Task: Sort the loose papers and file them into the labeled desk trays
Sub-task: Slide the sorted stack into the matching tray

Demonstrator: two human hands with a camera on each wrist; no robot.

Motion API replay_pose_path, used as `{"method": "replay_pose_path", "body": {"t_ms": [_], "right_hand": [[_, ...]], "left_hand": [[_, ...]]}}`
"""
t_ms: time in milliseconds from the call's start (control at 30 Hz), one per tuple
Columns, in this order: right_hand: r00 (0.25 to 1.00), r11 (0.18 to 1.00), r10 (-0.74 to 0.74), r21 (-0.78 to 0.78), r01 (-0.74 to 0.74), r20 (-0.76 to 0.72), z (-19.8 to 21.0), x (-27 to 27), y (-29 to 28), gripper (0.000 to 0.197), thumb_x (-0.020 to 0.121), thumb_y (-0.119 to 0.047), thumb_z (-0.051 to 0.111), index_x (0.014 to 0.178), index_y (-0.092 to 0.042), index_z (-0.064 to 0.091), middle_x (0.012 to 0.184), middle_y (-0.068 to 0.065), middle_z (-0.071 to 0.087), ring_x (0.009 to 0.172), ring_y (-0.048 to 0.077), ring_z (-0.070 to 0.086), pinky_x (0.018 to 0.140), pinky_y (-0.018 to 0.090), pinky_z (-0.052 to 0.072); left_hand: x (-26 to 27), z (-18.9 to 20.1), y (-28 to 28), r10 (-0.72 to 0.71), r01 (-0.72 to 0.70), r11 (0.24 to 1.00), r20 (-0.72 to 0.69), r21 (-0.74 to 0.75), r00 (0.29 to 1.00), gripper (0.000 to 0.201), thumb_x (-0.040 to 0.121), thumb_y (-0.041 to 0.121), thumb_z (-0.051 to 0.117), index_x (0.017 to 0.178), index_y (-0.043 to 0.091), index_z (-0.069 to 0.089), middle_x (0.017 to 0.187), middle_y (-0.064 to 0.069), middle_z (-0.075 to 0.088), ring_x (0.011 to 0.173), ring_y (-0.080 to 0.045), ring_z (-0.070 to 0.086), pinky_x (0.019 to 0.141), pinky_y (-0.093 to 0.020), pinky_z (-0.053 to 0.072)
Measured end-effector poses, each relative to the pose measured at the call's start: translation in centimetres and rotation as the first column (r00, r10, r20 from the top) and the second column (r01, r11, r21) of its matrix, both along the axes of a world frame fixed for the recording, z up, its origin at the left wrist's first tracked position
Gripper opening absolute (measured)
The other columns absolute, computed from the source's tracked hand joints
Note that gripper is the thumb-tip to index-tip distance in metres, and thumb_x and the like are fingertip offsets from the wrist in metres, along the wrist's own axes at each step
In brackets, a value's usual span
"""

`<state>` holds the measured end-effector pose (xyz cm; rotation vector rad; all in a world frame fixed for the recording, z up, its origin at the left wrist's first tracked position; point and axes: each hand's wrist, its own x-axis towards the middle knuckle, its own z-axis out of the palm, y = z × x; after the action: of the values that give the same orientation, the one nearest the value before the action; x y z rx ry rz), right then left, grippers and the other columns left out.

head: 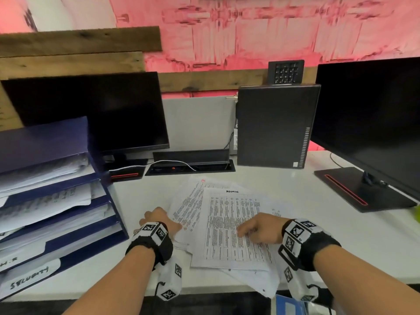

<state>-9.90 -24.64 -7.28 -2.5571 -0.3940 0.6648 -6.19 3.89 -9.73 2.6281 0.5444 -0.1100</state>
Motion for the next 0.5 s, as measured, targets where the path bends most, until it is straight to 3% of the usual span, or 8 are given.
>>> {"method": "replay_pose_path", "body": {"t_ms": [200, 333, 433, 500], "right_hand": [[0.980, 0.985, -0.141, -0.078, 0.153, 0.139, -0.2, 0.8, -0.2, 0.042, 0.088, -0.013, 0.052, 0.126, -0.029, 0.058, 0.143, -0.006, 0.043, 0.128, 0.016, 0.044, 0.105, 0.025, 0.036], [0.941, 0.890, -0.206, -0.349, 0.294, 0.268, -0.3, 0.7, -1.0, 0.045, 0.091, -0.024, 0.050, 0.135, -0.024, 0.047, 0.143, 0.001, 0.043, 0.131, 0.023, 0.040, 0.113, 0.034, 0.025], [0.962, 0.897, -0.171, -0.371, 0.242, 0.214, -0.5, 0.1, -1.6, 0.051, 0.094, -0.029, 0.045, 0.144, -0.026, 0.035, 0.151, 0.000, 0.034, 0.139, 0.023, 0.030, 0.116, 0.034, 0.015], [0.975, 0.927, -0.160, -0.317, 0.201, 0.151, -0.6, 0.2, -2.0, 0.056, 0.094, -0.032, 0.046, 0.147, -0.031, 0.029, 0.155, -0.002, 0.025, 0.142, 0.023, 0.022, 0.116, 0.032, 0.012]], "left_hand": [[0.2, 1.1, -1.6, -0.054, 0.040, 0.989, 0.090, 0.144, 0.994, 0.059, 0.075, 0.037, 0.070, 0.124, 0.020, 0.042, 0.126, -0.006, 0.044, 0.119, -0.028, 0.040, 0.099, -0.046, 0.037], [0.0, 1.7, -3.3, -0.126, 0.128, 0.961, -0.021, 0.247, 0.992, 0.049, 0.081, 0.054, 0.053, 0.121, 0.025, 0.051, 0.128, -0.005, 0.040, 0.121, -0.028, 0.033, 0.098, -0.048, 0.030], [0.3, 1.4, -4.6, -0.188, 0.227, 0.927, -0.154, 0.298, 0.970, 0.060, 0.081, 0.066, 0.039, 0.121, 0.025, 0.054, 0.131, -0.003, 0.044, 0.125, -0.028, 0.029, 0.100, -0.052, 0.023], [0.4, 1.1, -5.6, -0.235, 0.288, 0.922, -0.217, 0.257, 0.948, 0.074, 0.076, 0.076, 0.038, 0.126, 0.022, 0.053, 0.132, -0.002, 0.048, 0.129, -0.028, 0.032, 0.104, -0.051, 0.025]]}}
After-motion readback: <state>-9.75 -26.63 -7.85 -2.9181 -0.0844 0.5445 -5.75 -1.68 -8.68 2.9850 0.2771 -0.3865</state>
